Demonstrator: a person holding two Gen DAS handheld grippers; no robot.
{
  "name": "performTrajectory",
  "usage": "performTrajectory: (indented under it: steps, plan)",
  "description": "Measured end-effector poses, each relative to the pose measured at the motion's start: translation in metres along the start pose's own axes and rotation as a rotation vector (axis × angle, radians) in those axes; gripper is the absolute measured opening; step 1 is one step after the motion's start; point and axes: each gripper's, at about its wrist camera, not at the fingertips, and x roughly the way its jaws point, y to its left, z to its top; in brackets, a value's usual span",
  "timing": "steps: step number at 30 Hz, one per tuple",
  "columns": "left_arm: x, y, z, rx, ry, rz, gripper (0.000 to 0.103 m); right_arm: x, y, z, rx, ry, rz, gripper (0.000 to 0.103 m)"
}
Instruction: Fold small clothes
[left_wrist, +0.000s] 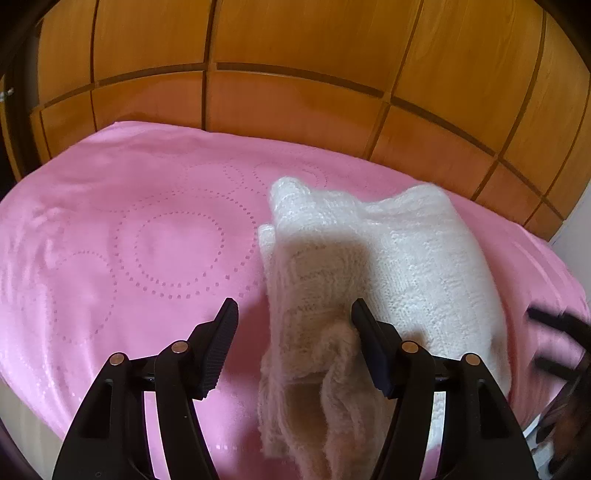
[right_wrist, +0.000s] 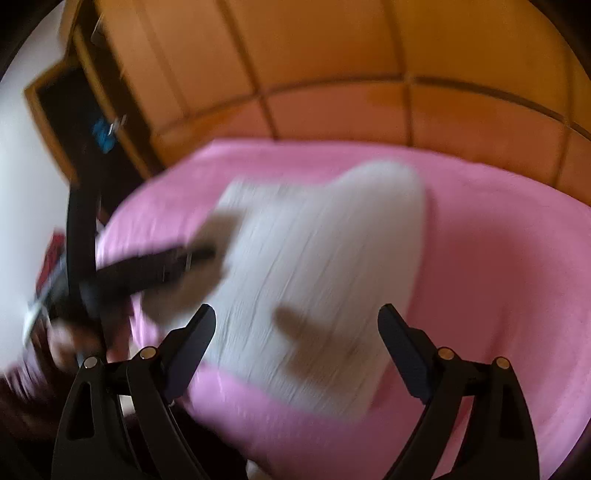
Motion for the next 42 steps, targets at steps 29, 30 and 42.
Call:
performTrajectory:
  steps: [29, 30, 42]
  plan:
    - [0.023, 0.021, -0.023, -0.048, 0.026, -0.063, 0.075, 0.121, 0.014, 0.047, -0.1, 0.03, -0.286, 0.097]
    - [0.025, 0.028, -0.025, -0.078, 0.032, -0.101, 0.075, 0.118, 0.014, 0.048, -0.098, 0.032, -0.272, 0.098]
    - [0.034, 0.055, -0.026, -0.175, 0.077, -0.296, 0.075, 0.053, -0.094, 0.023, 0.325, 0.004, -0.001, 0.101]
